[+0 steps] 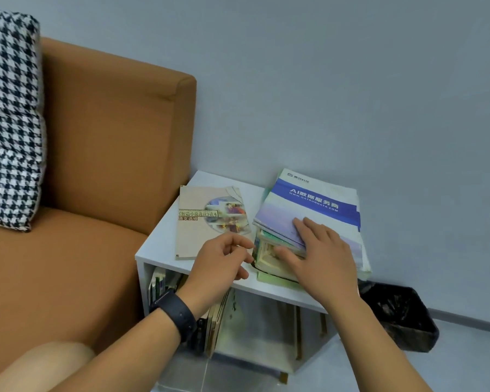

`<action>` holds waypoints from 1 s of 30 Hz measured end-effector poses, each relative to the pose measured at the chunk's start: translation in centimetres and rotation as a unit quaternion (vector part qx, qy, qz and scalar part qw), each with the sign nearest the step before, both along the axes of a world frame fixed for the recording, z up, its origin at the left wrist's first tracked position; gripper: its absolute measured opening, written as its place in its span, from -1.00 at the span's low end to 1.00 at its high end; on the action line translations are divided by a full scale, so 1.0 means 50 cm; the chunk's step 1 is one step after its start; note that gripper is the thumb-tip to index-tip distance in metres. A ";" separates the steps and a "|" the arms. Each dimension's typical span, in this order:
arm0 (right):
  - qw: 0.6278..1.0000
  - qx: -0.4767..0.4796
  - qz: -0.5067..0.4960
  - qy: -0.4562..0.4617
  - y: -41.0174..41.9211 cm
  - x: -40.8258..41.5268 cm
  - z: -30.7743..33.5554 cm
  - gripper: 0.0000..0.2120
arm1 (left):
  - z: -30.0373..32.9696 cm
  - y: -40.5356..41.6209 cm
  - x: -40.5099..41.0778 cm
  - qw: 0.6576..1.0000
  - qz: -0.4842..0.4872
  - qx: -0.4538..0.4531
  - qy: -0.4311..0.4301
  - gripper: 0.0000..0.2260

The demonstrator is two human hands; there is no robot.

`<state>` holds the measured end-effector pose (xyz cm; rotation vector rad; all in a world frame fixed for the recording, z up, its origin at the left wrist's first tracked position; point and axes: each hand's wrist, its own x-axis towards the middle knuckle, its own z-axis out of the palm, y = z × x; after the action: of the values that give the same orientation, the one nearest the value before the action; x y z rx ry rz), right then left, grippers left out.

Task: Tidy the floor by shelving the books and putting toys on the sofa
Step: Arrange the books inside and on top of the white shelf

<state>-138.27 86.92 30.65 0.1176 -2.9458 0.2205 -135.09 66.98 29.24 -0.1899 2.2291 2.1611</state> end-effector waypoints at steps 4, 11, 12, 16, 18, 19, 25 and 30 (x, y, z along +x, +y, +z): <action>0.999 0.017 0.022 0.026 -0.012 -0.022 0.004 -0.29 | 0.004 -0.009 -0.037 0.999 0.021 0.035 -0.014 -0.86; 0.989 0.014 0.020 0.146 -0.020 -0.029 0.001 -0.64 | -0.001 -0.003 -0.058 0.995 0.002 0.081 -0.066 -0.84; 0.985 0.011 0.014 0.171 -0.019 -0.031 -0.001 -0.70 | -0.002 -0.002 -0.057 0.994 -0.004 0.088 -0.072 -0.84; 0.969 -0.029 -0.002 0.245 -0.008 -0.023 0.015 -0.85 | 0.004 -0.005 -0.050 0.984 -0.040 0.157 -0.078 -0.83; 0.957 -0.030 0.019 0.288 -0.001 -0.003 0.026 -0.81 | 0.012 -0.011 -0.048 0.961 -0.066 0.249 -0.100 -0.74; 0.951 -0.027 0.043 0.307 -0.001 0.011 0.028 -0.76 | 0.016 -0.016 -0.048 0.945 -0.081 0.294 -0.116 -0.69; 0.960 -0.057 0.129 0.242 -0.016 0.067 -0.011 -0.71 | 0.041 -0.019 -0.035 0.923 -0.149 0.332 -0.126 -0.63; 0.977 -0.088 0.118 0.152 -0.009 0.066 -0.004 -0.55 | 0.032 -0.005 -0.027 0.945 -0.123 0.290 -0.086 -0.67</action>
<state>-134.95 86.48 30.44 0.4350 -2.5898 0.4532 -136.44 66.72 30.85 -0.0708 1.3614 2.4233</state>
